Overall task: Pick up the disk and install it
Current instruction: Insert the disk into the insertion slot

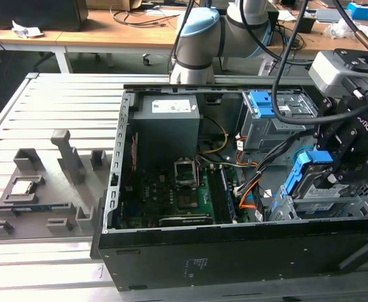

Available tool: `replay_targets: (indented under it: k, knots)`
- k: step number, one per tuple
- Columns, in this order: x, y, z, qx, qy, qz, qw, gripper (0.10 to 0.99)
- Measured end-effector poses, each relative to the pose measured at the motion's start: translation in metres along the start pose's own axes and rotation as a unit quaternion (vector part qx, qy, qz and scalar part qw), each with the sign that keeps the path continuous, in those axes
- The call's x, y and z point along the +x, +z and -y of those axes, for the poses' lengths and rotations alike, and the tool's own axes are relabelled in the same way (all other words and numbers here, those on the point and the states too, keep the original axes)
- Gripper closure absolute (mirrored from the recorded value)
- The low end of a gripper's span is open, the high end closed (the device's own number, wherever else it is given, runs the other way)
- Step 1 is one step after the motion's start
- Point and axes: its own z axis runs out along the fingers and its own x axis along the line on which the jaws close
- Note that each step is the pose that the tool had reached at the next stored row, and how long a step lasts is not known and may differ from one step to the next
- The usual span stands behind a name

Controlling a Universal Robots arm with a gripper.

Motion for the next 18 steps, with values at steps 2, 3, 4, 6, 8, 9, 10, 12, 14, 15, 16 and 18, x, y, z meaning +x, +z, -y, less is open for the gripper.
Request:
replay_targets:
  k: [2,3,4,6,8,9,10,12,14,15,16,18]
  knots:
    - [0.0,0.0021,0.0001,0.0,0.0,0.0,1.0,0.722]
    - [0.0,0.0023,0.0002,0.0,0.0,-0.0001,1.0,0.722]
    - [0.0,0.0024,0.0002,0.0,0.0,-0.0001,1.0,0.722]
    - [0.0,0.0024,0.0002,0.0,0.0,0.0,1.0,0.722]
    - [0.0,0.0025,0.0002,0.0,0.0,0.0,1.0,0.722]
    - [0.0,0.0026,0.0001,-0.0001,0.0,0.0003,1.0,0.722]
    - [0.0,0.0026,0.0001,0.0,0.0,0.0001,1.0,0.71]
    - [0.0,0.0026,0.0001,0.0,0.0,0.0,1.0,0.584]
    - [0.0,0.0026,0.0001,0.0,0.0,0.0,1.0,0.584]
    - [0.0,0.0026,0.0001,0.0,0.0,0.0,1.0,0.584]
    - [0.0,0.0026,0.0002,0.0,0.0,0.0,1.0,0.584]
    - [0.0,0.0027,0.0002,0.0,0.0,0.0,1.0,0.6]
